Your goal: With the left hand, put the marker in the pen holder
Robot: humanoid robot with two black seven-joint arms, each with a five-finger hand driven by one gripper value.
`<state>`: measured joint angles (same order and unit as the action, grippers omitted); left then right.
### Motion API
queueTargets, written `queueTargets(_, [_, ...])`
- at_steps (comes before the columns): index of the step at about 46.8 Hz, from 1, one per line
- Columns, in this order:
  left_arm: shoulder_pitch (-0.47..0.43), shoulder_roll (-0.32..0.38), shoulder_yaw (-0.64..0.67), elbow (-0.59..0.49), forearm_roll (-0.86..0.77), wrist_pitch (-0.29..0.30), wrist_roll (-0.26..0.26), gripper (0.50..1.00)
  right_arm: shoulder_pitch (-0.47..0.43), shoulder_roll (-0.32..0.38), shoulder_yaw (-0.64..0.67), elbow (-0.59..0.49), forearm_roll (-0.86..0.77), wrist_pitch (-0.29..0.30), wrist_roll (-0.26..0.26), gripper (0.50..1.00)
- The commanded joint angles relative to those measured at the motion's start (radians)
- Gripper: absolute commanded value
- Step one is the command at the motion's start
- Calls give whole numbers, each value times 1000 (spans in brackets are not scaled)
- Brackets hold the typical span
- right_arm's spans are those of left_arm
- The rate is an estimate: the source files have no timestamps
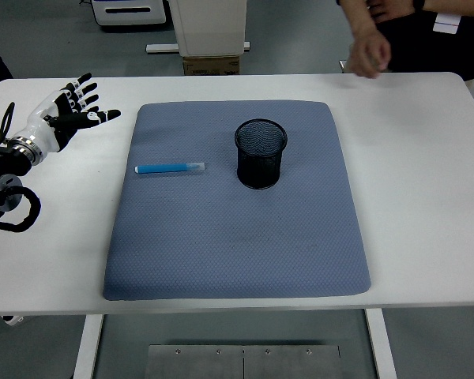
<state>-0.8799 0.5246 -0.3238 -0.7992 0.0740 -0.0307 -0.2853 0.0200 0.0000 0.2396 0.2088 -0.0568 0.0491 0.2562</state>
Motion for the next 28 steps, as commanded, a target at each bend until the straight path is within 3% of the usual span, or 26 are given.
queueTargets(1, [1,0,0,0,1,-1,0,1000,0,0,0,0,0,0,0,1000])
queueTargets(28, [13,-3,-6,0,-2,-6,0,1000,0,0,0,0,0,0,0,1000])
